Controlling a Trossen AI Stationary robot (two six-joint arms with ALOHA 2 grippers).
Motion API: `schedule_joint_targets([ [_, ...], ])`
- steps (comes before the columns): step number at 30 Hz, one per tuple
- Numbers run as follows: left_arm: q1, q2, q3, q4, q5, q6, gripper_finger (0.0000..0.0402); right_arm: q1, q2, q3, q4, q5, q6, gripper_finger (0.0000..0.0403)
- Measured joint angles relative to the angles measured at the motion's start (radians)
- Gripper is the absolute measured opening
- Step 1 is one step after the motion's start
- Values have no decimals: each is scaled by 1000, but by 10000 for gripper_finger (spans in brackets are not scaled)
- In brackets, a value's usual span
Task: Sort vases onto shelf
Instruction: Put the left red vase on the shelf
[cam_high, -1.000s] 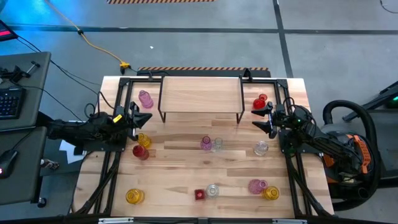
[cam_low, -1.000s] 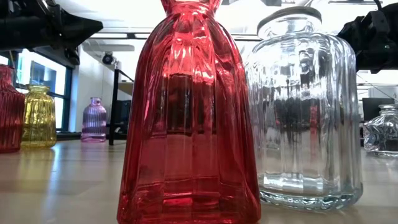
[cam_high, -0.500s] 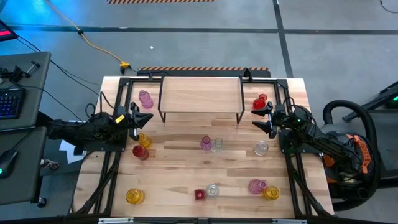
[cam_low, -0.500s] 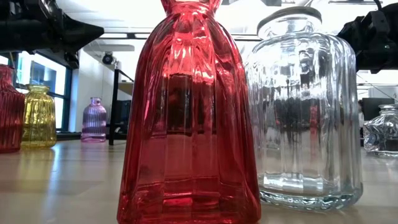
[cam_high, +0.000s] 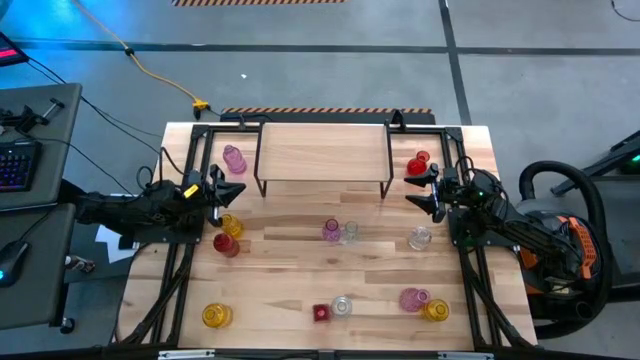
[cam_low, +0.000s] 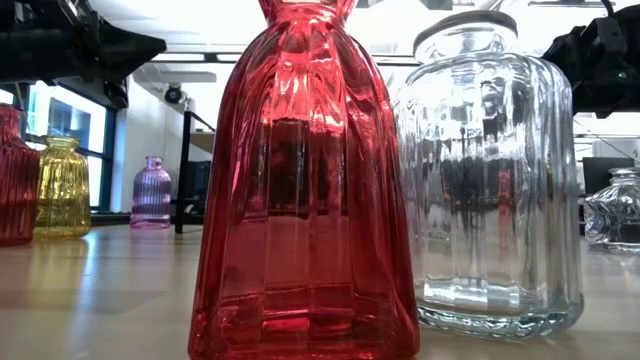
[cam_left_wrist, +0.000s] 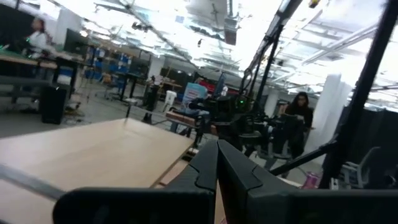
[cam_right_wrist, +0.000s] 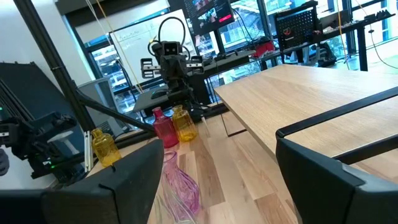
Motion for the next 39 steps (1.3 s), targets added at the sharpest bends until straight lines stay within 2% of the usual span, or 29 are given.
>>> schedule_joint_targets([
  [4,0,1,29,-10,26,-25,1,0,0,0,0,0,0,302],
  [7,0,18,80,-37,37,23,1,0,0,0,0,0,0,302],
  [13,0,112,211,-155,40,70,1,0,0,0,0,0,0,302],
  [20,0,307,384,-166,34,106,1,0,0,0,0,0,0,302],
  [30,5,596,649,-301,34,130,1,0,0,0,0,0,0,302],
  [39,35,789,797,-346,62,274,1,0,0,0,0,0,0,302],
])
